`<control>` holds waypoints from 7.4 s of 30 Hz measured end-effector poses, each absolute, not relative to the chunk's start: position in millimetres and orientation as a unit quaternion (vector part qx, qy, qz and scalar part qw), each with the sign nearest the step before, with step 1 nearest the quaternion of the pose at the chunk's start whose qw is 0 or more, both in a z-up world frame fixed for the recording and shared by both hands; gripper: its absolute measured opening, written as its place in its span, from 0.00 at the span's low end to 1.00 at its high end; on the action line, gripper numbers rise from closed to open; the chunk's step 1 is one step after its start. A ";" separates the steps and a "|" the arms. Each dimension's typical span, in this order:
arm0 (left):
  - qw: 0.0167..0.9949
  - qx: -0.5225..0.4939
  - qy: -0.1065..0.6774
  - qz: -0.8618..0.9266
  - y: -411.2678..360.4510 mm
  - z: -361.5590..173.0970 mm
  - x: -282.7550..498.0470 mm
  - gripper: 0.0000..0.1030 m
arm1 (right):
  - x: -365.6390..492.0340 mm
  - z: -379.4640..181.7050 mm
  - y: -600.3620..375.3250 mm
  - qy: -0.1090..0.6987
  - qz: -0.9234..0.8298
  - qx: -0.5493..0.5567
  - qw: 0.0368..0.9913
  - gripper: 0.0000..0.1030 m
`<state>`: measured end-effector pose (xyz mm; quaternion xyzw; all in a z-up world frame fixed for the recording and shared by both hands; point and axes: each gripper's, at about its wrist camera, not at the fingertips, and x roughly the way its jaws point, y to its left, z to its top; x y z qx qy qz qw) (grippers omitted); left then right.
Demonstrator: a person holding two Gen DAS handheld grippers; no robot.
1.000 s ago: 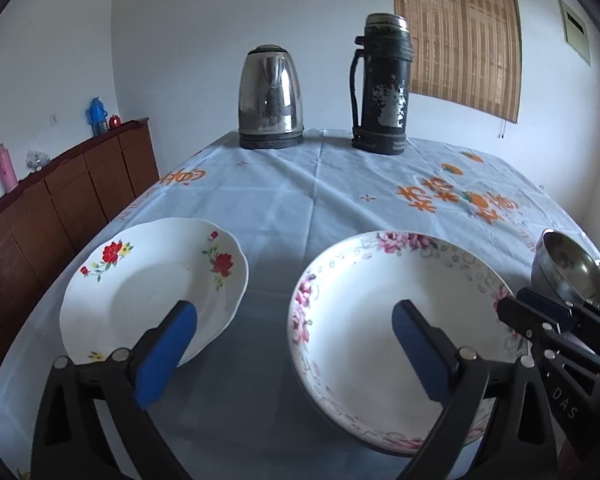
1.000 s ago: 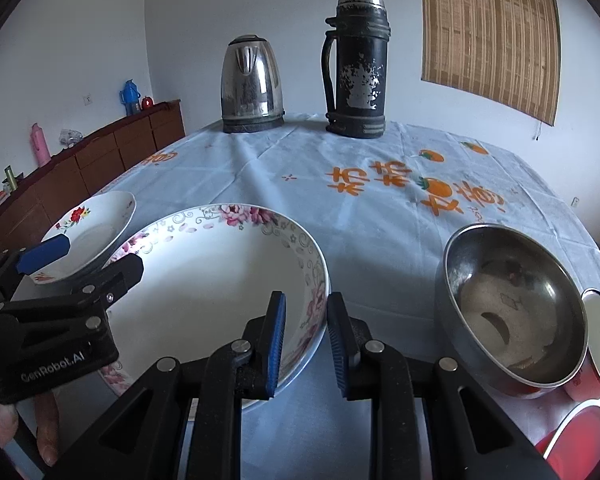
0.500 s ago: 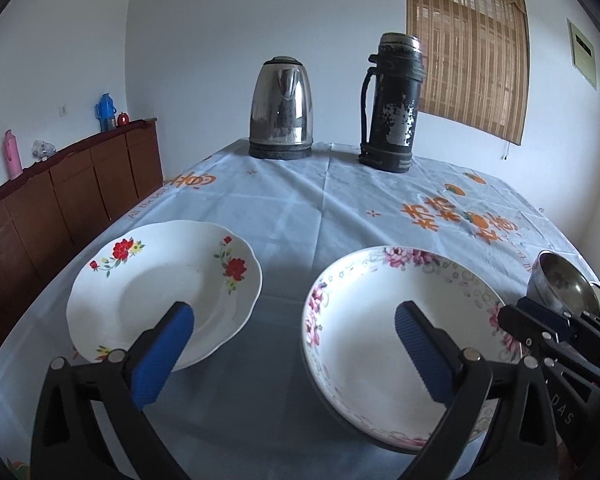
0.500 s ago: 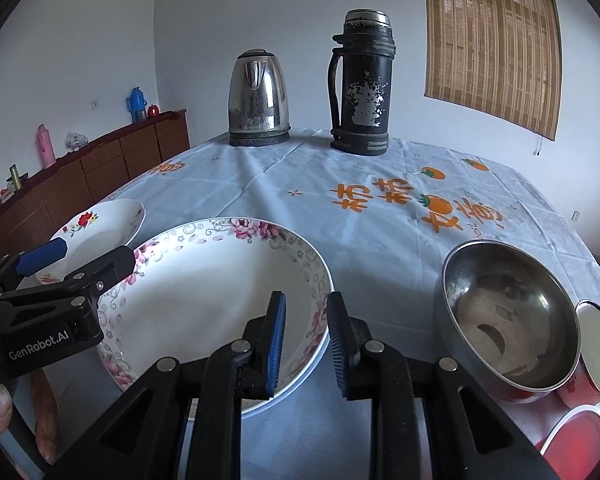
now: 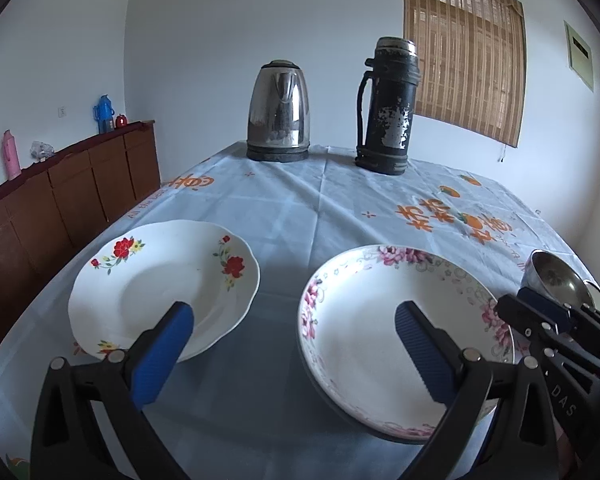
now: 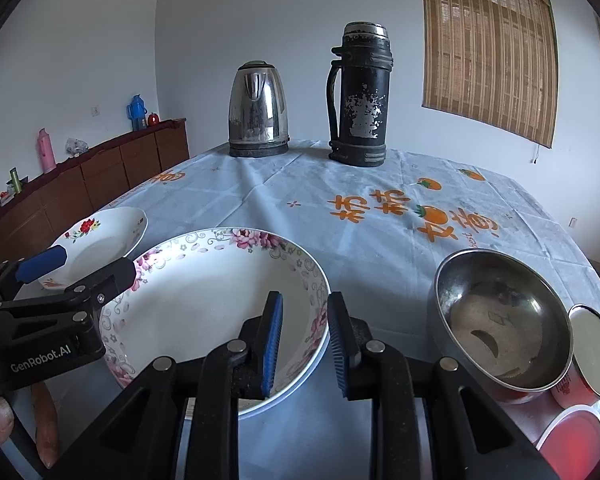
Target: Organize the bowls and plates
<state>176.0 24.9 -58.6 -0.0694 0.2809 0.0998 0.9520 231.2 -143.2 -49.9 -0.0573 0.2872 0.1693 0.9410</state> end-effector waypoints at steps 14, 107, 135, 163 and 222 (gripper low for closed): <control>0.938 -0.119 0.294 0.140 85.5 -59.7 153.0 1.00 | 216.7 -40.0 -146.0 0.240 0.167 -0.055 0.955 0.49; 0.921 -0.148 0.309 0.183 185.7 -72.4 165.4 0.25 | 243.6 -46.9 25.5 0.325 0.303 -0.101 0.890 0.26; 0.929 -0.121 0.304 0.173 129.1 -54.9 163.0 0.25 | 230.7 -40.9 -31.6 0.303 0.284 -0.069 0.907 0.26; 0.936 -0.095 0.300 0.158 79.8 -40.0 164.0 0.25 | 218.6 -33.4 -80.1 0.285 0.261 -0.039 0.921 0.26; 0.943 -0.046 0.319 0.086 -12.2 -44.3 193.9 0.24 | 234.2 -42.5 -174.1 0.288 0.171 -0.005 0.942 0.26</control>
